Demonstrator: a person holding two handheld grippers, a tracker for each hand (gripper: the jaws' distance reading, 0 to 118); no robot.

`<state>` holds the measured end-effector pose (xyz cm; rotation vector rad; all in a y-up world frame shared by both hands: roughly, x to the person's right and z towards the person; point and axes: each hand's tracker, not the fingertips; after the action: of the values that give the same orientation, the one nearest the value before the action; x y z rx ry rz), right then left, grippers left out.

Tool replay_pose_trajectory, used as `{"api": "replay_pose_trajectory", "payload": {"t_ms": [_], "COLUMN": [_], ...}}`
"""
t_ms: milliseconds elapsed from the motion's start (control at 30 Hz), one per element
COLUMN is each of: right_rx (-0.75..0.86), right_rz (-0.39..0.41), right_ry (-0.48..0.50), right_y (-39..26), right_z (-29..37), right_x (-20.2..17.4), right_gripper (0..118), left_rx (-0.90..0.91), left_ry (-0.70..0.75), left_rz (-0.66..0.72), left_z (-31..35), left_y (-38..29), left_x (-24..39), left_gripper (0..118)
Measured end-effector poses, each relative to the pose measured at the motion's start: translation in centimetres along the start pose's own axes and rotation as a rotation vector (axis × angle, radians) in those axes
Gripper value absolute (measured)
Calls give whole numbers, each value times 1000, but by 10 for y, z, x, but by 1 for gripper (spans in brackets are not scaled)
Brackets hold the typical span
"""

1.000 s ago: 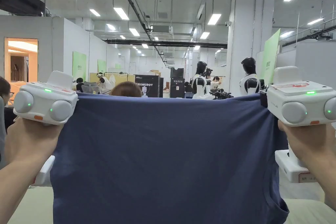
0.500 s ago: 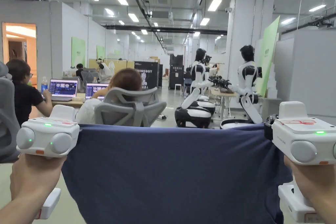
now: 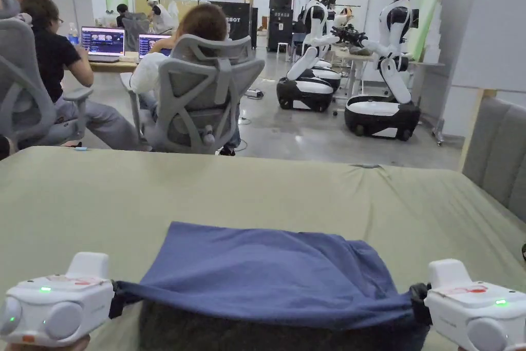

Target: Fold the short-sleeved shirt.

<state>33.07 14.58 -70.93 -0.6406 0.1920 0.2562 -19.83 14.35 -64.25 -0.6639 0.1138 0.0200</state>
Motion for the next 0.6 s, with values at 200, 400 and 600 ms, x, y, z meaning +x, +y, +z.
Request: {"api": "replay_pose_trajectory", "payload": {"t_ms": [200,400,600], "right_rx": [-140,21,404], "right_rz": [-7,-33,-141], "right_ry": [45,40,52], "right_y": [-56,-15,19], "right_z": [-15,20,66], "right_x": [-22,-45,-99], "right_gripper": [3,98,104], "left_rx": [-118,107,391], "left_ry": [-15,45,-69], "left_rz": [64,-39,-3], "left_z": [-15,22,58], "left_y": [-60,-22,7], "left_x": [-23,11,73], "left_gripper": [0,83,88]}}
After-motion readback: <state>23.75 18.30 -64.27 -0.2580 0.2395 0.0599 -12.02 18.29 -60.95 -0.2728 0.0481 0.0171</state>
